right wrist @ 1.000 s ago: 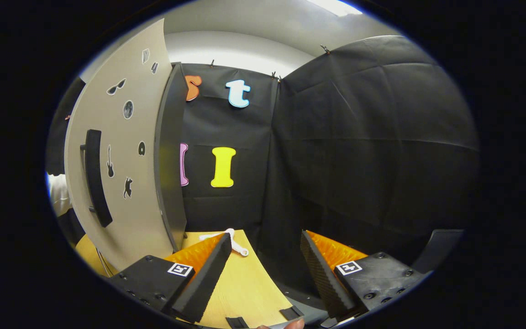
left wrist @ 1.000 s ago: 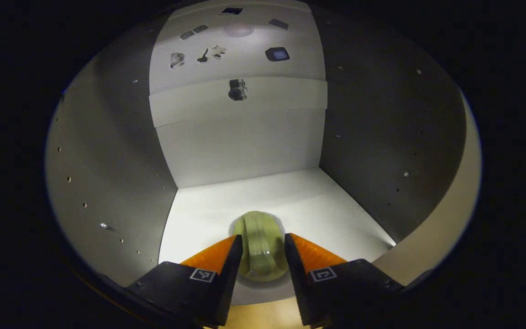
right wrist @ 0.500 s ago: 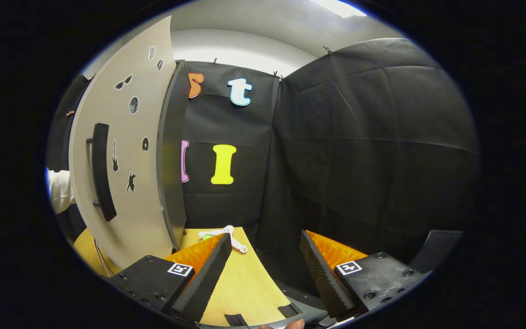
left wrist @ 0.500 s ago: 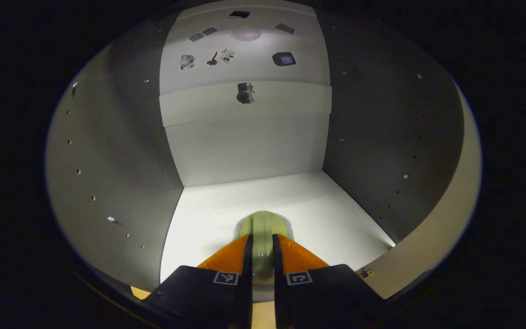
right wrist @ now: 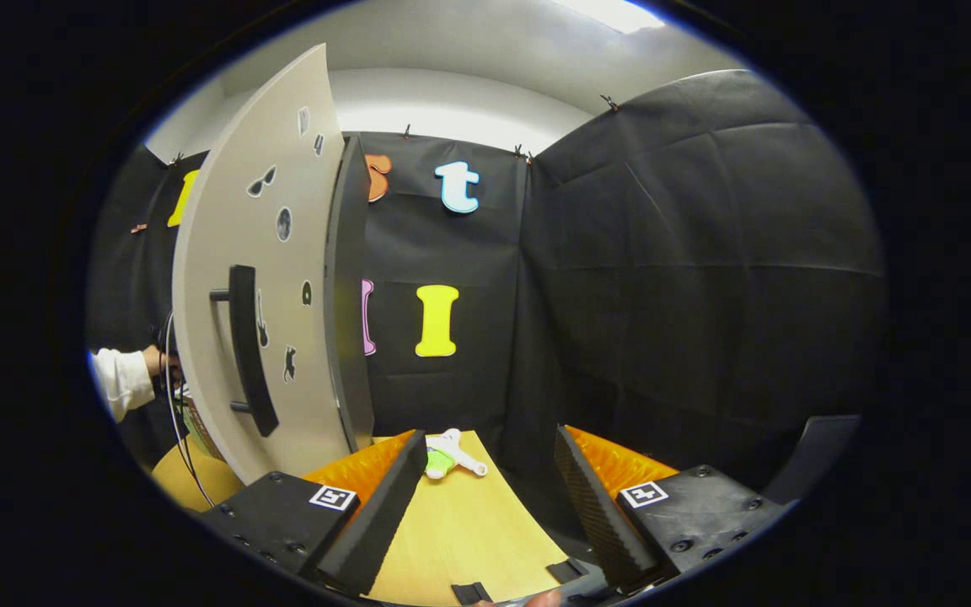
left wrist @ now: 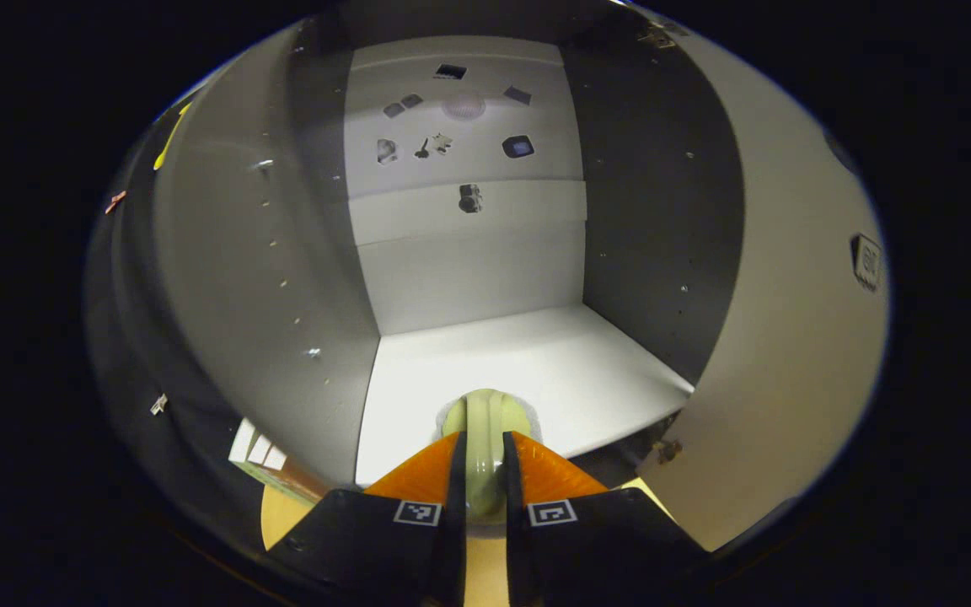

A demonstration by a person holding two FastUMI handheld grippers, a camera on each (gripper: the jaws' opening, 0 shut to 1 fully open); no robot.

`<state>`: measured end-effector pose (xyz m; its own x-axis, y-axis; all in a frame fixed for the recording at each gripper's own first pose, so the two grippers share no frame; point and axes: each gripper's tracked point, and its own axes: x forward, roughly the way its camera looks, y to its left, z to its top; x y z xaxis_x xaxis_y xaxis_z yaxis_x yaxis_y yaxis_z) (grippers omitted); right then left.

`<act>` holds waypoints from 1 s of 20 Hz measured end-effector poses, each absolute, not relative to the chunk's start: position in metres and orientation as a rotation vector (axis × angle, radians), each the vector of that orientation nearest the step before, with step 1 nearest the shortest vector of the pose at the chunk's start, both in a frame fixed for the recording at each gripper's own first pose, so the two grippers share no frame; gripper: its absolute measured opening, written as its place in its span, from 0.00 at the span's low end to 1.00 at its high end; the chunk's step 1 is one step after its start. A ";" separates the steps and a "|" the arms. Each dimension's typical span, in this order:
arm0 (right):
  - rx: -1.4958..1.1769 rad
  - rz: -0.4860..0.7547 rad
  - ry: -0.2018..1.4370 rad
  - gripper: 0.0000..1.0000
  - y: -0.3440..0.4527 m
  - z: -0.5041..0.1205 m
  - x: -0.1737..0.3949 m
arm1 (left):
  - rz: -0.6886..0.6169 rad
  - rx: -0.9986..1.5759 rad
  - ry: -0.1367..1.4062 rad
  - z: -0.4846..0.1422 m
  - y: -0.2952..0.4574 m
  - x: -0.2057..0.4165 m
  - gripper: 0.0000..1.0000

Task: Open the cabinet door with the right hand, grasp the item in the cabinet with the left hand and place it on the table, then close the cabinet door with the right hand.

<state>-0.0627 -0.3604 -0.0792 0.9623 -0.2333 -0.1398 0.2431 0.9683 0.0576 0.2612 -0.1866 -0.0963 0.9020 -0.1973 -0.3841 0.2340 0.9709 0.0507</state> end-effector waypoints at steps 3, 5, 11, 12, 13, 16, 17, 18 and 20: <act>0.071 -0.224 0.121 0.97 -0.348 -0.072 -0.060 | -0.209 0.075 0.369 -0.110 -0.174 0.225 0.23; 0.078 -0.216 0.110 0.97 -0.342 -0.063 -0.054 | -0.198 0.069 0.355 -0.117 -0.167 0.203 0.23; 0.082 -0.198 0.084 0.98 -0.322 -0.049 -0.043 | -0.218 0.067 0.393 -0.163 -0.168 0.144 0.23; 0.079 -0.193 0.084 0.98 -0.319 -0.049 -0.043 | -0.213 0.070 0.403 -0.175 -0.169 0.137 0.23; 0.076 -0.191 0.083 0.98 -0.317 -0.048 -0.043 | -0.213 0.076 0.415 -0.187 -0.170 0.128 0.23; 0.070 -0.186 0.081 0.98 -0.312 -0.046 -0.042 | -0.206 0.091 0.435 -0.228 -0.175 0.106 0.23; 0.066 -0.184 0.079 0.98 -0.312 -0.045 -0.040 | -0.207 0.092 0.443 -0.241 -0.178 0.100 0.23; 0.064 -0.182 0.078 0.98 -0.311 -0.044 -0.038 | -0.206 0.090 0.449 -0.254 -0.180 0.094 0.23; 0.063 -0.181 0.079 0.98 -0.310 -0.043 -0.036 | -0.204 0.084 0.461 -0.277 -0.185 0.087 0.24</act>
